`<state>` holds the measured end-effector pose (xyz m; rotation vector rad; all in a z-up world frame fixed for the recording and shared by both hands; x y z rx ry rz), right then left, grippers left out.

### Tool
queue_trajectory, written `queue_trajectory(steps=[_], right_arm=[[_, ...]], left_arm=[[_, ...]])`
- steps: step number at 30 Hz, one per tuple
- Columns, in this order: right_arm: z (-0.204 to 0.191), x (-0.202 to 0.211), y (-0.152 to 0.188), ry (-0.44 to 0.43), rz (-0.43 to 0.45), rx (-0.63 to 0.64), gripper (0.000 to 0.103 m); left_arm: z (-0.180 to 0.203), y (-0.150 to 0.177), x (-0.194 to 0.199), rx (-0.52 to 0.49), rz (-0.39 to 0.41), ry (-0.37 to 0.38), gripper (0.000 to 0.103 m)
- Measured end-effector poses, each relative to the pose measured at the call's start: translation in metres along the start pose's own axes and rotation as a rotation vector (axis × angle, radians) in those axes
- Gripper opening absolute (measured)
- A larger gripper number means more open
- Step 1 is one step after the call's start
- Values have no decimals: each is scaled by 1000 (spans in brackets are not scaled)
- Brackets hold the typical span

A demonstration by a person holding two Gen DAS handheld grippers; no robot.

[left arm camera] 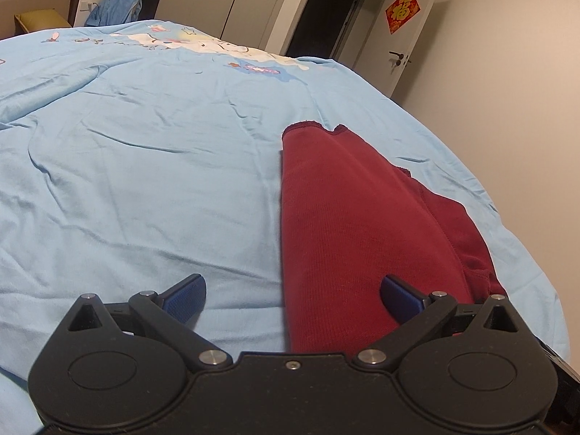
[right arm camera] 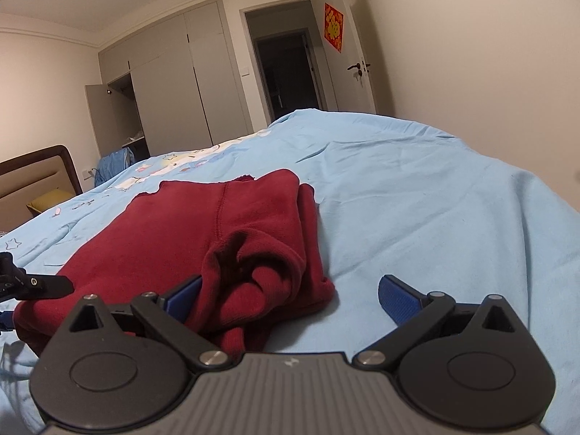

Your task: Fold small clothes

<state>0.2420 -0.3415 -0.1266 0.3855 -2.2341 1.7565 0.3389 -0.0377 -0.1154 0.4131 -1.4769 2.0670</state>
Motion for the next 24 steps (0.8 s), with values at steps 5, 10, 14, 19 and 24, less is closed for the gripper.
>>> queue_trajectory(steps=[5, 10, 14, 19, 24], right_arm=[[0, 3, 1, 9, 13, 0, 103], [0, 8, 2, 16, 28, -7, 103], [1, 13, 2, 17, 46, -18, 103], [1, 19, -2, 22, 77, -18, 103], [4, 19, -18, 14, 114, -47, 103]], left_arm=[[0, 0, 0, 1, 0, 0, 102], [0, 2, -1, -8, 0, -3, 102], [0, 6, -5, -41, 0, -19, 102], [-1, 9, -5, -54, 25, -19, 102], [-1, 9, -6, -60, 34, -17, 102]])
Point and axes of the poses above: each gripper's, at about its wrist camera, not at the fingertips, and x roughly against the way its jaws point, z to its right, y to its underside, the point moved 9 cm from there along -x, roughly the way its jaws point, and after that the axes turned 2 degrees about y, right-handed, at the moved point
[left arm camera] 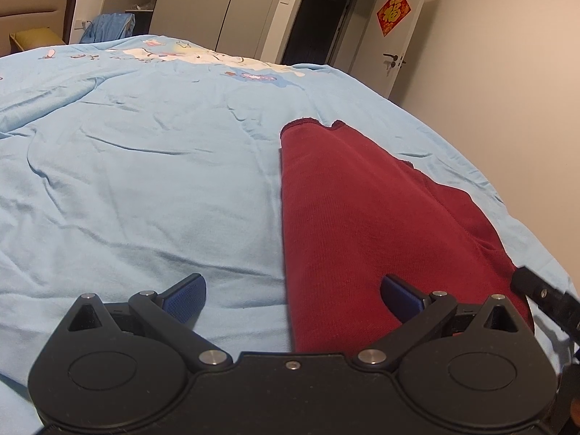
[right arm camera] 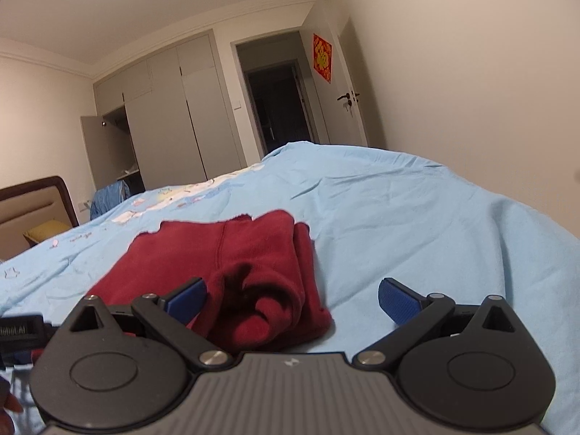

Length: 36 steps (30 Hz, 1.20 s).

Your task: Fold small clothes

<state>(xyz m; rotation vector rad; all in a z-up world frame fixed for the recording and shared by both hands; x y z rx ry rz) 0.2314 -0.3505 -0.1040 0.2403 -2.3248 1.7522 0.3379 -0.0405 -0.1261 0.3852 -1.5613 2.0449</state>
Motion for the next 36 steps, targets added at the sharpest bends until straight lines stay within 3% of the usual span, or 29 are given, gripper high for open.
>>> queue_trajectory(steps=[5, 7, 13, 19, 21, 24, 30, 36], right_arm=[[8, -29, -25, 15, -10, -47, 103], [6, -51, -32, 15, -71, -32, 103], [-11, -90, -41, -62, -136, 28, 101], [-9, -102, -22, -67, -186, 11, 75], [-9, -100, -20, -84, -176, 9, 58], [-11, -99, -18, -103, -172, 19, 44], [-9, -95, -12, -120, -153, 18, 33], [-3, -96, -6, -144, -150, -32, 32]], left_arm=[[1, 0, 0, -5, 0, -2, 102], [1, 0, 1, -6, -2, -5, 102], [2, 0, 0, -15, -5, -12, 102], [4, 0, 0, -24, -3, -18, 102], [4, 0, -1, -29, -1, -21, 102], [5, 1, -1, -35, 0, -27, 102], [4, -2, 1, -27, -1, -3, 102], [-4, -23, 15, 31, 82, 73, 102]])
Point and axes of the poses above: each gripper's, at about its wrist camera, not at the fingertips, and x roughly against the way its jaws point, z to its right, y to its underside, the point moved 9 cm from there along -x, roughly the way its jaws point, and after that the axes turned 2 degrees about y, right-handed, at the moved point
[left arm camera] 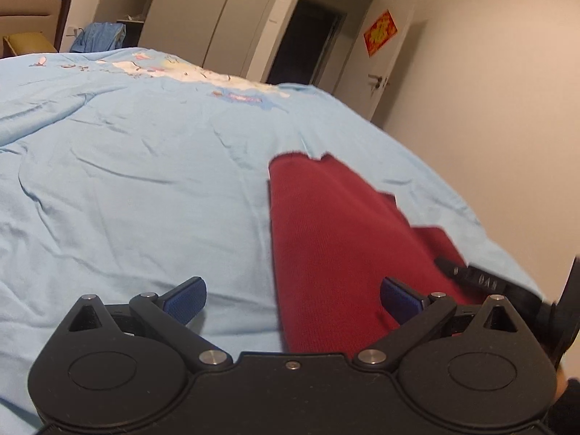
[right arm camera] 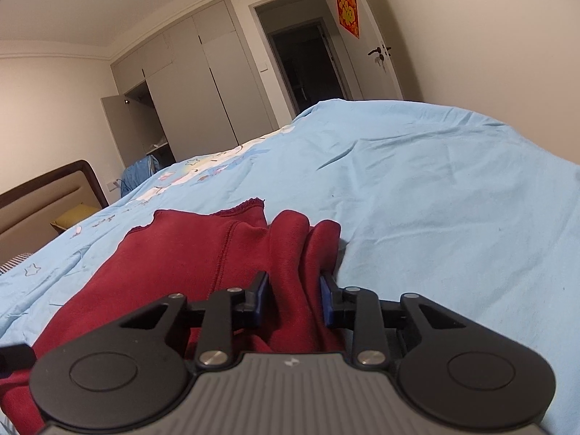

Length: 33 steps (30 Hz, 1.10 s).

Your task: Fold small clothes

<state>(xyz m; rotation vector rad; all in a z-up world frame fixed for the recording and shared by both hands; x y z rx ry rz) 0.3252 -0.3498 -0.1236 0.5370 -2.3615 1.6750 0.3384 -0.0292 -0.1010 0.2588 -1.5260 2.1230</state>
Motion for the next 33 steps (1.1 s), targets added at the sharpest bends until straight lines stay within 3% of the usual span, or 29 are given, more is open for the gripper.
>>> queue_trajectory(steps=[3, 8, 11, 14, 19, 23, 25, 26, 33], right_arm=[[0, 0, 1, -5, 4, -1, 32], [-3, 1, 3, 1, 9, 10, 32], [-3, 1, 4, 4, 12, 16, 32], [-3, 2, 5, 4, 16, 18, 32], [-2, 1, 5, -2, 16, 9, 34], [-1, 1, 5, -3, 15, 5, 35], [-1, 1, 5, -3, 16, 5, 35], [-1, 1, 5, -3, 16, 5, 35], [-1, 1, 5, -4, 16, 5, 35]], left_arm=[[-9, -11, -9, 56, -14, 12, 102], [-36, -31, -33, 280, -42, 12, 99], [-42, -41, -46, 342, -47, 20, 96], [-39, -42, -59, 343, -81, 29, 88], [-27, -33, -68, 258, -122, 4, 83], [-19, -28, -71, 276, -145, 39, 73], [-14, -23, -75, 279, -167, 57, 53], [-12, -20, -78, 288, -179, 68, 49], [-8, -18, -81, 265, -179, 46, 46]])
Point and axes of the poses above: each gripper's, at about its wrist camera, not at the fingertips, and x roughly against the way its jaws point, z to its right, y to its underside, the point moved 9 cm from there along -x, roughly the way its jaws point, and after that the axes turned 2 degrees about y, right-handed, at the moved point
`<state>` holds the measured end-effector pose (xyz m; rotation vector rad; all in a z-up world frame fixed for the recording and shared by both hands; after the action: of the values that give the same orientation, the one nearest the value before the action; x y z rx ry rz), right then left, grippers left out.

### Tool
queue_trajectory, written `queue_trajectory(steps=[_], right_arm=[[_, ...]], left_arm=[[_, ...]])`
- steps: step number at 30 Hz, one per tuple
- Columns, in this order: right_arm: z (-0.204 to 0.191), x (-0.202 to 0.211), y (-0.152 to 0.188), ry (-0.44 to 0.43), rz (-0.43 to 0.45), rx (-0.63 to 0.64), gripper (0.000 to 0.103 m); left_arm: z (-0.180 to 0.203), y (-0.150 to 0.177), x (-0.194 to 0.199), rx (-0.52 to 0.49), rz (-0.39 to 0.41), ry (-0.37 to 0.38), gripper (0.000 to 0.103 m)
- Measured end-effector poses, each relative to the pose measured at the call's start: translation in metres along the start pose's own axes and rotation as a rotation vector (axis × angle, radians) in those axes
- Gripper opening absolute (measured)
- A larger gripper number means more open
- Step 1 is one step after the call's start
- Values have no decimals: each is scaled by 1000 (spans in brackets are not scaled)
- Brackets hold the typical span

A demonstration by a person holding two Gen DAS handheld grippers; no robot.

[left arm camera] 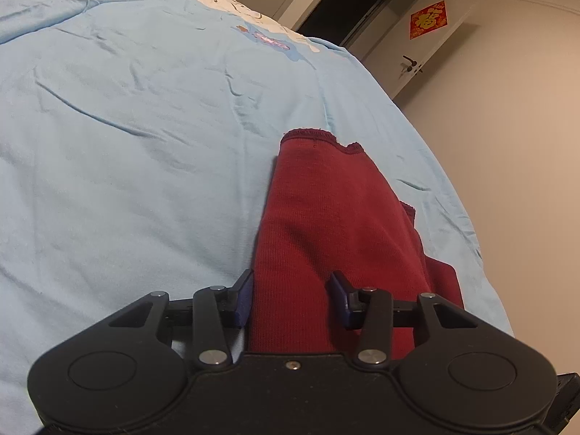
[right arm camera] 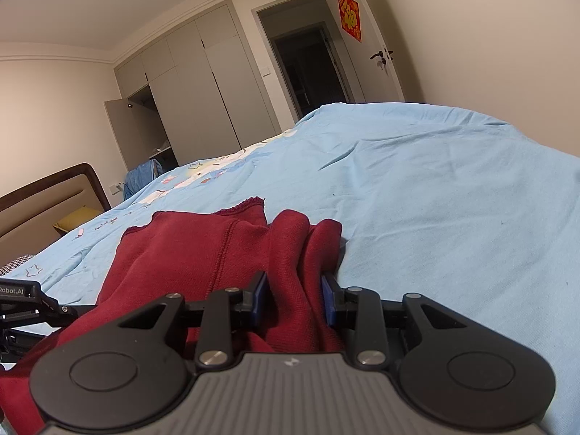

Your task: Fold small clothes

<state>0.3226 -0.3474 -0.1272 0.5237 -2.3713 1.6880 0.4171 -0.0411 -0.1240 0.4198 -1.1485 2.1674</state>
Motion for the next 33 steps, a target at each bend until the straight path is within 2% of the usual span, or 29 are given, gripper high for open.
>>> queue_trajectory(steps=[15, 21, 25, 29, 33], right_arm=[[1, 1, -1, -5, 9, 1, 33], [1, 6, -4, -32, 38, -13, 26], [-4, 10, -9, -29, 42, -4, 21], [-14, 24, -24, -70, 63, -55, 19], [-36, 34, -40, -108, 93, -21, 19]], left_arm=[[0, 0, 2, -17, 0, -15, 46], [11, -2, 5, -144, -5, -36, 37], [18, -6, 16, -193, 15, -29, 30], [27, -14, 33, -225, 42, 0, 28], [37, -23, 51, -283, 77, 7, 26]])
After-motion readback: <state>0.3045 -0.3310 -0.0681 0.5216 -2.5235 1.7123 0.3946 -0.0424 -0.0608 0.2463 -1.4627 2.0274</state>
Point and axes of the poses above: each gripper's, at about its wrist camera, not at the fingertips, and x roughly against the way its jaws point, z to its right, y to its underside, the point moved 9 cm from there along -x, roughly the way its jaws point, and after that the axes turned 2 degrees about y, right-handed, at the moved point
